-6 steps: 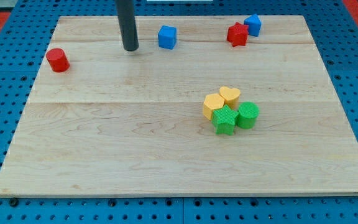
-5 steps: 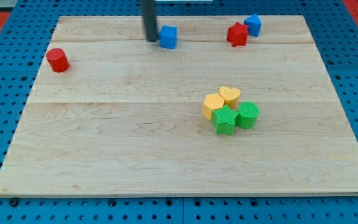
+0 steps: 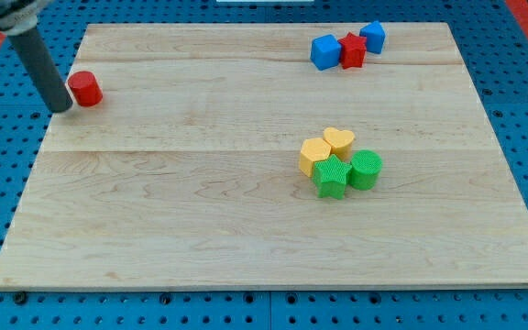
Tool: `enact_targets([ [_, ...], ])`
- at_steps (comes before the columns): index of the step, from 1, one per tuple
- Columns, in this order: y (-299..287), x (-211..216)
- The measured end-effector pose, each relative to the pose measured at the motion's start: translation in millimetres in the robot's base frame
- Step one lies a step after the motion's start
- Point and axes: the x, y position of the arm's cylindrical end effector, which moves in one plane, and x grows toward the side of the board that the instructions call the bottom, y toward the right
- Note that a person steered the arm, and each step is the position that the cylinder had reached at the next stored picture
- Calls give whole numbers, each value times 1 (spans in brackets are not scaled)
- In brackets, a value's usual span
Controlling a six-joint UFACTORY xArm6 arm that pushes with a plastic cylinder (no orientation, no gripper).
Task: Move the red circle to the top center
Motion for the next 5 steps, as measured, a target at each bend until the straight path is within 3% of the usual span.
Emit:
enact_targets([
  [1, 26, -36],
  [2, 45, -37],
  [3, 181, -41],
  [4, 246, -43],
  [5, 171, -52],
])
